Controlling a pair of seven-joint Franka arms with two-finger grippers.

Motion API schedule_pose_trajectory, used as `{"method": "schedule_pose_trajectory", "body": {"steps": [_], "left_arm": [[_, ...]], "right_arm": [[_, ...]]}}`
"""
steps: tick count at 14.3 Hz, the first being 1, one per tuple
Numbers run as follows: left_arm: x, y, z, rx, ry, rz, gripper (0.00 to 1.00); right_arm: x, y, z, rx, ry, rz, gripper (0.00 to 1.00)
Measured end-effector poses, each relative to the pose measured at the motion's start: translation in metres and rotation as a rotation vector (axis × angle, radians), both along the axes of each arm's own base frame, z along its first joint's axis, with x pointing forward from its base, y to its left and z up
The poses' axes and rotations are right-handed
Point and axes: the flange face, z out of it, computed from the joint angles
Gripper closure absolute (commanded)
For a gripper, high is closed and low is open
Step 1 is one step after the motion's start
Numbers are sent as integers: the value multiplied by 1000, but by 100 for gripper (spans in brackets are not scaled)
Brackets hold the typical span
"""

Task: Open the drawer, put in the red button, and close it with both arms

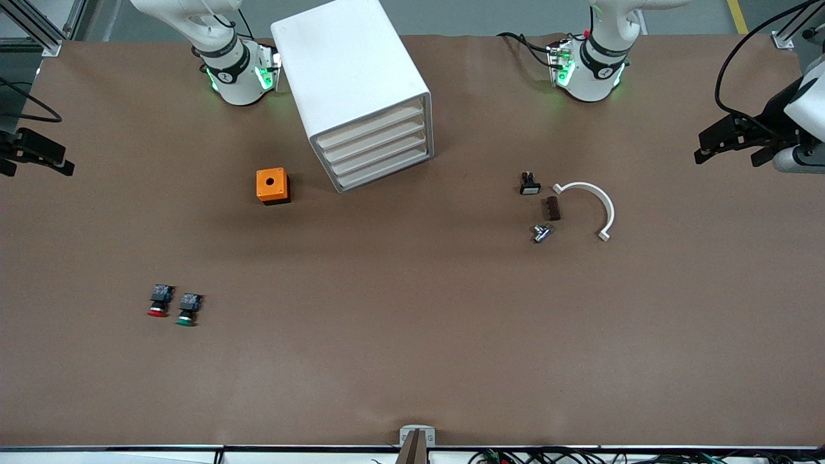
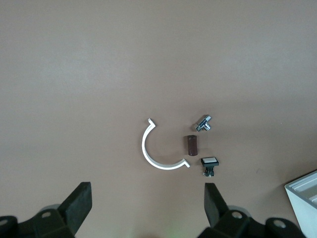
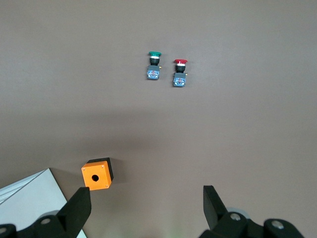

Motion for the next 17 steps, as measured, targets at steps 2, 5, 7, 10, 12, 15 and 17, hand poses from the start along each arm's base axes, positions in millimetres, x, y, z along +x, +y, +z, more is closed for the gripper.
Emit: {"method": "schedule_pose_trajectory", "body": {"steps": [2,5,7,10,12,15,17], "left_arm": [[0,0,0,0,0,0,0],[0,0,0,0,0,0,0],[1,0,-1,0,3,2,0],[9,2,-18,2,35,20,0],[21,2,-42,4,79,30,0],[39,0,-88,7,159,31,0],[50,-2,-119,13,208,55,0]], "right_arm": [[0,0,0,0,1,0,0],[0,0,0,0,1,-2,0],[0,-1,0,-2,2,-6,0],[4,-5,-11,-17,19,-15,0],[12,-8,-29,-40,45,-17,0],[30,-15,-67,-76,62,-21,0],[38,-25,-102,-83,65,-32,0]]}}
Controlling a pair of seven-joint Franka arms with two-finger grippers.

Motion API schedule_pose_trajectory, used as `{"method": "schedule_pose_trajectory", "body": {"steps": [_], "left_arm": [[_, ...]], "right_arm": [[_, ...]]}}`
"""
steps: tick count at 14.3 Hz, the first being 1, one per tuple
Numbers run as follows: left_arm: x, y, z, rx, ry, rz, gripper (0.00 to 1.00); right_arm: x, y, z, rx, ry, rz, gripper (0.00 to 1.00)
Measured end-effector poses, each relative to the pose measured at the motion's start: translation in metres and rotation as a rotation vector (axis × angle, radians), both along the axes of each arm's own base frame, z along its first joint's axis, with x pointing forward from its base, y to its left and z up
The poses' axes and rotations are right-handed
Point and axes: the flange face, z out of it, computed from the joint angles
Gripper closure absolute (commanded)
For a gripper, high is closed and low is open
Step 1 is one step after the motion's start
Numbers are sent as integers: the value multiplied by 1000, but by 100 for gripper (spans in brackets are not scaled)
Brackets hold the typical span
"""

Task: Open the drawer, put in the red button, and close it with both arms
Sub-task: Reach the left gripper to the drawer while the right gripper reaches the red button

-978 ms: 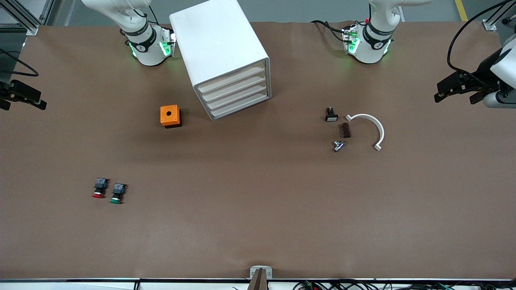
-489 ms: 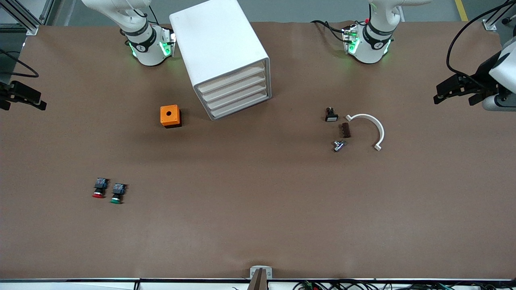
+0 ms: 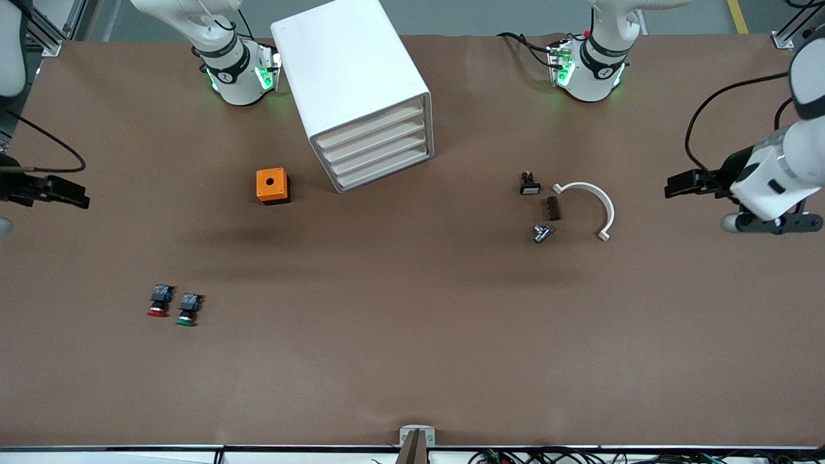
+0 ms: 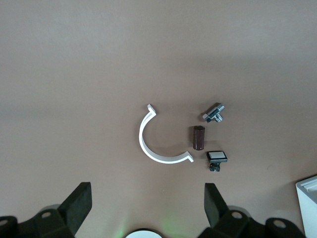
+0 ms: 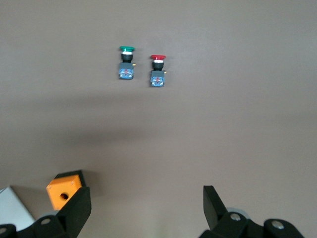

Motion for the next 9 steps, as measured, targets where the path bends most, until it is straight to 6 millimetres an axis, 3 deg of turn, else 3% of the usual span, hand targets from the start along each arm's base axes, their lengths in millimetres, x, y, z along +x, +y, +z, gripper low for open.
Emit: {"method": "schedule_pose_trajectory", "body": {"steps": [3,6,9], "left_arm": [[11,-12,-34,12,43,23,0],[11,-35,-43,30,65,84,0],[4,-98,-61,54,123,242,0]], "right_arm": [[4,-12,-52,-4,-10,-11,0],[15,-26,-108,-12,-4,-25,0],[31,-32,-163,-22,3,-25,0]]}}
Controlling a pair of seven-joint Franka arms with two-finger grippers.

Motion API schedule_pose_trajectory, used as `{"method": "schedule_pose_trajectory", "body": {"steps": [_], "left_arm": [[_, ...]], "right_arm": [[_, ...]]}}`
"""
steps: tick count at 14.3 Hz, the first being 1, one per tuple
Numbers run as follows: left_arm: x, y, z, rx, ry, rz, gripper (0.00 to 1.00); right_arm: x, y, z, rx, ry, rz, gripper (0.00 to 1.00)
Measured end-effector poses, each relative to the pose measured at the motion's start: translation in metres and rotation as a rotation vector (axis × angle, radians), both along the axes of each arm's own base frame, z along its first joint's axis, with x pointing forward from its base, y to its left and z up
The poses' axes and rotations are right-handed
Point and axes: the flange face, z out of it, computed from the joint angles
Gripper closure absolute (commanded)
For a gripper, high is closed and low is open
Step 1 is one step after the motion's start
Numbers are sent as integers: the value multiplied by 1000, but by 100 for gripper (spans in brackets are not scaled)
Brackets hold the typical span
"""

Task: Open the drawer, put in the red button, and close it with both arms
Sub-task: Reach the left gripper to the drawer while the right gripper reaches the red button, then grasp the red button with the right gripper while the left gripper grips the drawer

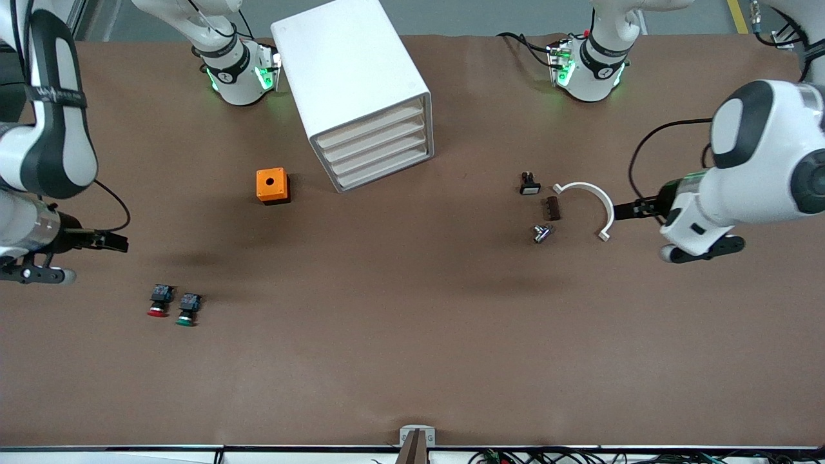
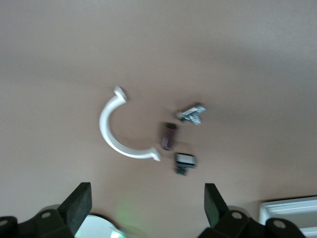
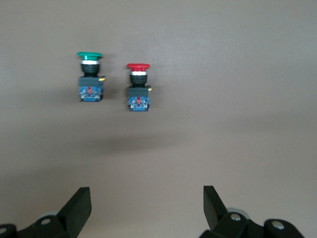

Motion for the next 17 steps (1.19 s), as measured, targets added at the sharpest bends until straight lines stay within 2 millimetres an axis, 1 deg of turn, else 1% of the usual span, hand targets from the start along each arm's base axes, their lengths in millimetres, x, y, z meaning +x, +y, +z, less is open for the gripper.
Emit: {"method": "schedule_pose_trajectory", "body": {"steps": [2,3,5,7,10,13,15,17], "left_arm": [[-8,-50,-22,19,65,111,0],[-13,-71,-34,23,104,174,0],[-18,-103,-56,22,197,316,0],[-16,-124,-77,28,298,461,0],[-14,-147,-114,62,495,617,0],[-22,-186,-156,166,684,789,0],[-27,-207,-182,241,812,907,0],[-28,-219,-200,291,921,997,0]], "right_arm": [[7,-3,-29,5,-2,-7,0],[10,-3,-43,8,-7,-10,0],[16,-3,-71,15,-14,-16,0],[20,-2,-99,14,-22,-16,0],[24,-4,-132,31,-46,-42,0],[25,-12,-163,56,-73,-93,0],[24,-18,-177,59,-82,-111,0],[24,-20,-182,63,-85,-121,0]]}}
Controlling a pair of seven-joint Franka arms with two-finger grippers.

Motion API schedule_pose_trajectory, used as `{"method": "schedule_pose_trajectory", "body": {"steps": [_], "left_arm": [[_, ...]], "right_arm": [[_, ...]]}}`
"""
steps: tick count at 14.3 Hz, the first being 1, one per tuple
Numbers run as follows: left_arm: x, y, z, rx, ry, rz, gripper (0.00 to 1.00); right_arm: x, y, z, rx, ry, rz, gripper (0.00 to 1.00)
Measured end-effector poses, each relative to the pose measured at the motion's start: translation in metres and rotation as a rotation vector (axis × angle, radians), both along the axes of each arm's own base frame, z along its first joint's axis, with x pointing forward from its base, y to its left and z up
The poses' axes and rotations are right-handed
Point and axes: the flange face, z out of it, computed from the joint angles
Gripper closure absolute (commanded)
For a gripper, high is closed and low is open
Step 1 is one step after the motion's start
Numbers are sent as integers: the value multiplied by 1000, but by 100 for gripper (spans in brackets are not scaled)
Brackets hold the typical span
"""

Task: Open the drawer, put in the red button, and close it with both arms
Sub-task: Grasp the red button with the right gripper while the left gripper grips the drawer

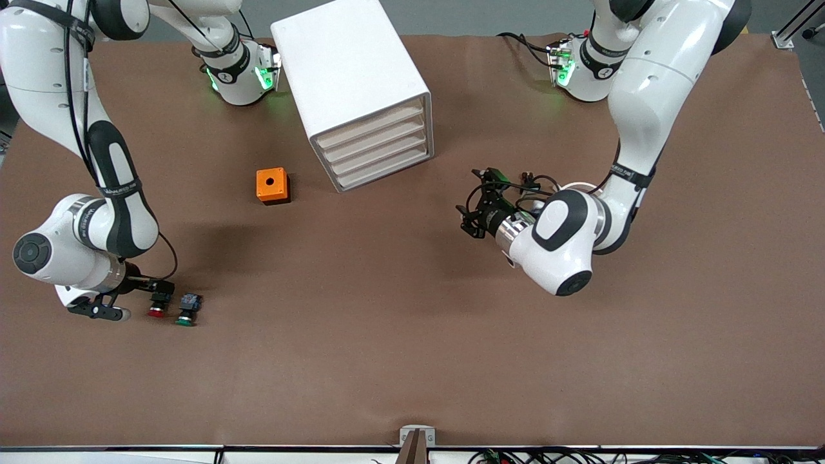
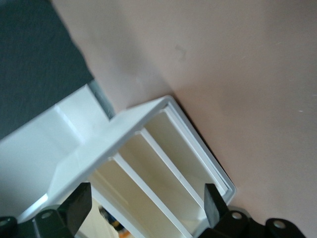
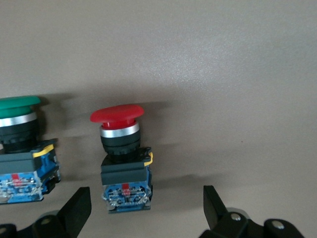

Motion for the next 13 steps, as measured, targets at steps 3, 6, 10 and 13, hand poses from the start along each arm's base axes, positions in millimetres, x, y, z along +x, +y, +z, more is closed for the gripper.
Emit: {"method": "schedule_pose_trajectory", "body": {"steps": [3,6,10,13], "left_arm": [[-9,-15,-22,81,159,84,0],[-24,-39,-32,113,260,100,0],[-42,-65,-35,177,345,110,43],[-55,-80,-43,184,380,100,49]], "right_arm": [[2,3,1,7,-4,-1,39],[3,5,1,11,-7,-1,77],[4,4,4,11,-12,-3,100],[4,6,3,15,-4,-1,100]]}}
